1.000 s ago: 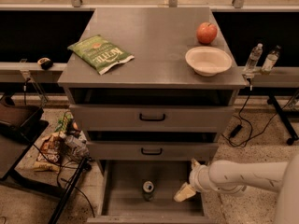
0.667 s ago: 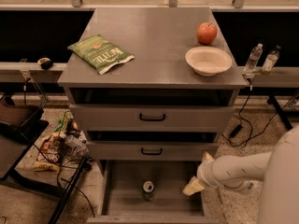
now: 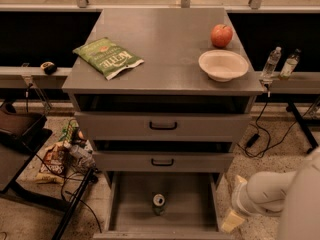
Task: Place green can into bottom drawer
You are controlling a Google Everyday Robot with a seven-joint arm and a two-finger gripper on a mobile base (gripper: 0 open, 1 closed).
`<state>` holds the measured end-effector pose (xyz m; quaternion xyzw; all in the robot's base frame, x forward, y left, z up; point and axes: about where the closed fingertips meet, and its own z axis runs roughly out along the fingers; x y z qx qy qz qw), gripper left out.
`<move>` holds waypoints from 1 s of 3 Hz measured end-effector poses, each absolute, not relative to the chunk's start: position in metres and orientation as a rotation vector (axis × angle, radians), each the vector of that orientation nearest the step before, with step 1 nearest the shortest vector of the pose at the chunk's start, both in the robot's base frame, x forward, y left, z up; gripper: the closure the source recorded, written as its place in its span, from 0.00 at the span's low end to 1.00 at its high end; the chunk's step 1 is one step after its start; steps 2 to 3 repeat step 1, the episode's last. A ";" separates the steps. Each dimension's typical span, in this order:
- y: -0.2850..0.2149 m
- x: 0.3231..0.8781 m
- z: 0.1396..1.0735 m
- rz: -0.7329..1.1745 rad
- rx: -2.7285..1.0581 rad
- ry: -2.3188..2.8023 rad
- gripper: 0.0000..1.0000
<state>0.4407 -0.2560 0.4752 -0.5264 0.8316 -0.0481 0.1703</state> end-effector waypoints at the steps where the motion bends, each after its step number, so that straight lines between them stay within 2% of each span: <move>1: -0.247 0.422 0.470 -0.044 -1.539 2.393 0.00; 3: -0.247 0.422 0.470 -0.044 -1.539 2.393 0.00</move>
Offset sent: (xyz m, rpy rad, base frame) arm 0.0000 0.0000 0.0000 0.0000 0.0000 0.0000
